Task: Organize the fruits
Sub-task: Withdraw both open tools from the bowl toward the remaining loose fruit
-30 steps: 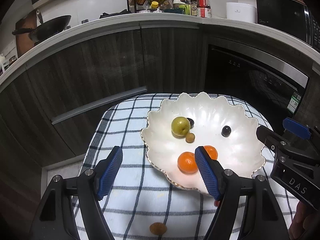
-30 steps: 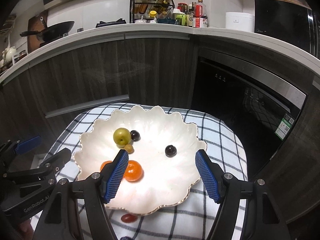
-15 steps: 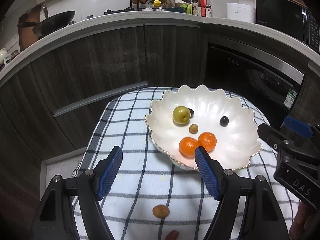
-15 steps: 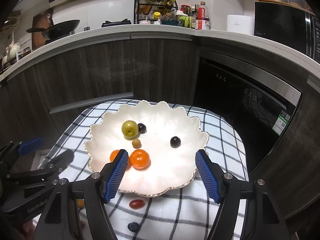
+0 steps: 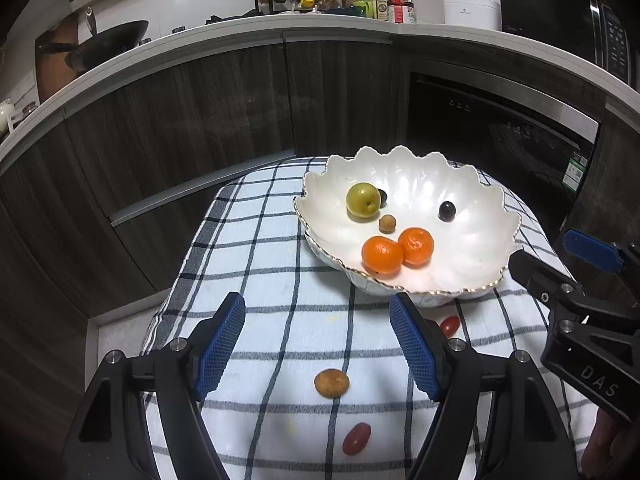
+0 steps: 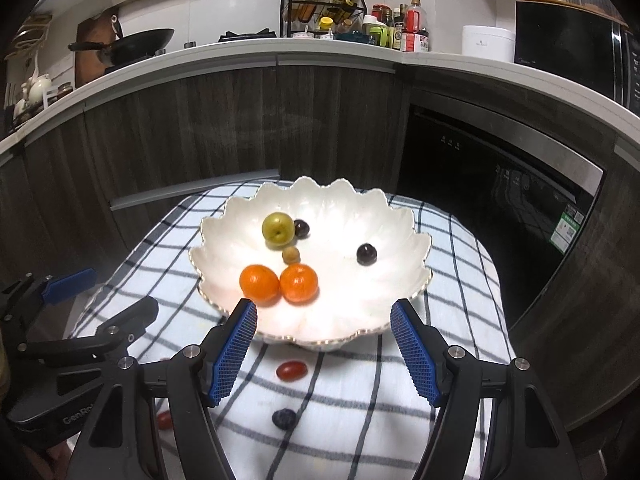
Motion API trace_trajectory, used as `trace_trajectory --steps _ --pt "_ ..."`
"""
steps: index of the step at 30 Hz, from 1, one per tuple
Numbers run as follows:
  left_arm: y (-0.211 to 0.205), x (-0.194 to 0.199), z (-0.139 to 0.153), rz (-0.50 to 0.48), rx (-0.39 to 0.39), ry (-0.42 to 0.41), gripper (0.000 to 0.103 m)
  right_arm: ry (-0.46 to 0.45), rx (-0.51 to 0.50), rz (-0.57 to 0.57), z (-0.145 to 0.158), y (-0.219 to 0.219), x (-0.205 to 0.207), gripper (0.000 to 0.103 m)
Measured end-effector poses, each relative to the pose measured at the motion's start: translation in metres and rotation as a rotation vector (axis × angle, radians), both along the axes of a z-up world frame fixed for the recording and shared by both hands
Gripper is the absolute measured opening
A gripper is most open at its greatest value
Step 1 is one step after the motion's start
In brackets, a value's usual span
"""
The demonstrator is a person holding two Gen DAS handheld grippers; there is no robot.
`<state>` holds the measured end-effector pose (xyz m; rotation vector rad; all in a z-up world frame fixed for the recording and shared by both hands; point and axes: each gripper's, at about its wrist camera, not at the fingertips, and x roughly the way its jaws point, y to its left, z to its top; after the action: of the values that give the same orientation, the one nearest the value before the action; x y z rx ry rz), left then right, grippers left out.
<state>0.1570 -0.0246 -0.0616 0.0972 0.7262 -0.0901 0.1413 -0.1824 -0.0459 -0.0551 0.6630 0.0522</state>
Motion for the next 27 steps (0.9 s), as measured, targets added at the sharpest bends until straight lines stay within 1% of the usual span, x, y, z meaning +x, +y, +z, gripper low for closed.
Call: trace_trajectory --steps 3,7,12,15,24,27 --pt "-0.001 -0.006 -0.003 -0.015 0.010 -0.006 0.074 0.012 0.001 -0.005 -0.006 -0.001 -0.004 0.071" --pt "0.001 -0.013 -0.006 -0.020 -0.001 -0.005 0.074 0.029 0.000 -0.012 -0.014 -0.001 -0.009 0.071" --pt "0.003 -0.022 -0.010 -0.037 0.010 -0.006 0.074 0.022 0.003 -0.018 -0.015 0.000 -0.014 0.071" --pt "0.006 -0.029 -0.012 -0.040 -0.001 -0.016 0.074 0.016 -0.004 -0.014 -0.016 0.001 -0.017 0.071" --pt "0.006 -0.036 -0.026 -0.059 0.030 -0.017 0.074 0.023 0.003 -0.009 -0.028 0.006 -0.027 0.071" --pt "0.009 -0.037 -0.031 -0.056 0.015 -0.018 0.074 0.038 0.012 -0.001 -0.036 0.009 -0.029 0.071"
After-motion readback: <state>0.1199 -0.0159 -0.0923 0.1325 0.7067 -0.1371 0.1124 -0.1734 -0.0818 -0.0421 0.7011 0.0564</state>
